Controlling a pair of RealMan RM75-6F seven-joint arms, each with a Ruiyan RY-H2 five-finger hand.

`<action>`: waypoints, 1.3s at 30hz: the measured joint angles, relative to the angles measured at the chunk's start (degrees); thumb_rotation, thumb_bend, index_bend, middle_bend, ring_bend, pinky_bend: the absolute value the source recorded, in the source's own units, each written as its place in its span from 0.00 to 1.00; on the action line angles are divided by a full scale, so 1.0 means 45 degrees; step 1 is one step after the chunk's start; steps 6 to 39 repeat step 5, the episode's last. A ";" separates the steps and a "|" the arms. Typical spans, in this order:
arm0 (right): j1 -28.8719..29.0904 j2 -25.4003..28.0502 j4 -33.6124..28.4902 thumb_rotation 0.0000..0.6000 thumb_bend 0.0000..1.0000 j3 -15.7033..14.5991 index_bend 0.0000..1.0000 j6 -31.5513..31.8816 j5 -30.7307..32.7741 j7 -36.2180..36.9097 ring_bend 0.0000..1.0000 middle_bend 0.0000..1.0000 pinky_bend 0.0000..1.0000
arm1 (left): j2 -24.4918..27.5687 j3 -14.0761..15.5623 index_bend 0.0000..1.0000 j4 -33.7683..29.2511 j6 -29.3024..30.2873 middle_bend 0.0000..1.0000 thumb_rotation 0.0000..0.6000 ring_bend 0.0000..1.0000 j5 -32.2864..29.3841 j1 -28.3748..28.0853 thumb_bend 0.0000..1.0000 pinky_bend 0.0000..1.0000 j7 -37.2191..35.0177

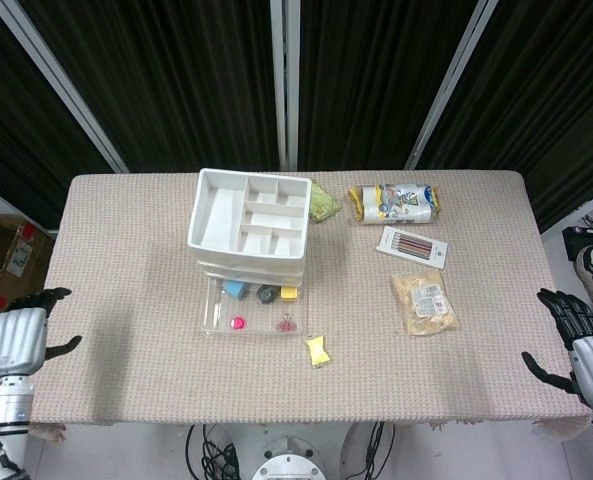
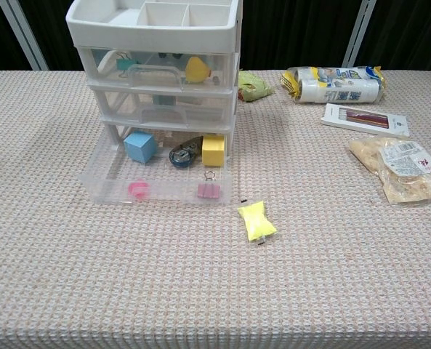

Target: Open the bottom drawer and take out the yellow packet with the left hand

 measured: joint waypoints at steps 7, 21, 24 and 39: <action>0.0089 -0.0017 -0.0158 1.00 0.22 -0.0029 0.00 -0.0101 -0.0073 -0.0250 0.00 0.06 0.01 | 0.0146 0.0242 0.26 0.0486 0.0967 0.29 1.00 0.28 0.0950 0.1209 0.00 0.28 -0.0301; 0.0089 -0.0017 -0.0158 1.00 0.22 -0.0029 0.00 -0.0101 -0.0073 -0.0250 0.00 0.06 0.01 | 0.0146 0.0242 0.26 0.0486 0.0967 0.29 1.00 0.28 0.0950 0.1209 0.00 0.28 -0.0301; 0.0089 -0.0017 -0.0158 1.00 0.22 -0.0029 0.00 -0.0101 -0.0073 -0.0250 0.00 0.06 0.01 | 0.0146 0.0242 0.26 0.0486 0.0967 0.29 1.00 0.28 0.0950 0.1209 0.00 0.28 -0.0301; 0.0089 -0.0017 -0.0158 1.00 0.22 -0.0029 0.00 -0.0101 -0.0073 -0.0250 0.00 0.06 0.01 | 0.0146 0.0242 0.26 0.0486 0.0967 0.29 1.00 0.28 0.0950 0.1209 0.00 0.28 -0.0301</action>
